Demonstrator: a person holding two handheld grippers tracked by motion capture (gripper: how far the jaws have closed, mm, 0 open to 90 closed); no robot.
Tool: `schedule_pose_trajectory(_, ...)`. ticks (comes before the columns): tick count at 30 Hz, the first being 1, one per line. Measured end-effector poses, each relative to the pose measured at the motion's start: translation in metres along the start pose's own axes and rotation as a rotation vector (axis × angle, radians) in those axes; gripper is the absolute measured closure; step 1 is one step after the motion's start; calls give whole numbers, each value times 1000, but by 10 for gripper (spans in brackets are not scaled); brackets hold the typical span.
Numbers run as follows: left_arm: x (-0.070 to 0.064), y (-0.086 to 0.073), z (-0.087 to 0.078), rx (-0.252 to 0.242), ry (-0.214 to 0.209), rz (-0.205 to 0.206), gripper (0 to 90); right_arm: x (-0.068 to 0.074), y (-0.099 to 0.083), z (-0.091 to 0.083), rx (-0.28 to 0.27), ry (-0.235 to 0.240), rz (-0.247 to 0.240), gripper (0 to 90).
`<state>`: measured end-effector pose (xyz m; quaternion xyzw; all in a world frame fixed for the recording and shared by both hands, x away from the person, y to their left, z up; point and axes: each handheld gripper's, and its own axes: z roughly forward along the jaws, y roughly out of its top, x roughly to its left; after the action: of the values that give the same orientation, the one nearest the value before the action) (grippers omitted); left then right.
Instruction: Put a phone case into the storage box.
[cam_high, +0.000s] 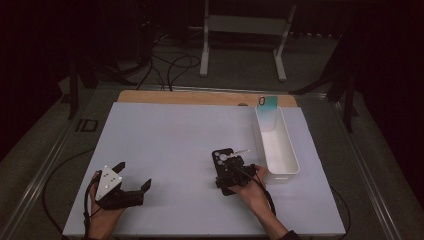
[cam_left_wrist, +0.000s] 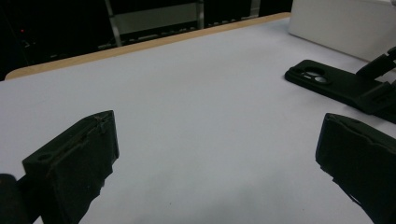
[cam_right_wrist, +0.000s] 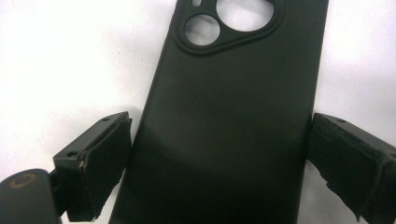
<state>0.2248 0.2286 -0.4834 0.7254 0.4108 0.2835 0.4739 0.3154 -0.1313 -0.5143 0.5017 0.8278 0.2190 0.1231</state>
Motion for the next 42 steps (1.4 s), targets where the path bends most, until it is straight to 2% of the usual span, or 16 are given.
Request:
schedule_pose_trajectory(2,0,0,0,2,-1,1,0,3,-1,0,6,-17,-5,77)
schedule_pose_trajectory(8,1,0,-1,-1,2,-3,0,-1,-2,-2,21,-6,-27,108)
schedule_pose_trajectory(16,0,0,0,2,2,1,0,-2,-4,-5,14,1,-39,147)
schedule_pose_trajectory(22,0,0,1,6,3,1,0,-4,-6,-9,-32,-2,-33,156)
schedule_pose_trajectory(29,0,0,1,11,4,-1,0,-3,-6,-17,-84,17,-32,156)
schedule_pose_trajectory(37,-1,2,2,10,-8,-12,0,0,-5,-26,-144,15,-45,159)
schedule_pose_trajectory(42,-3,5,3,12,-20,-22,0,2,-5,-33,-196,34,-65,158)
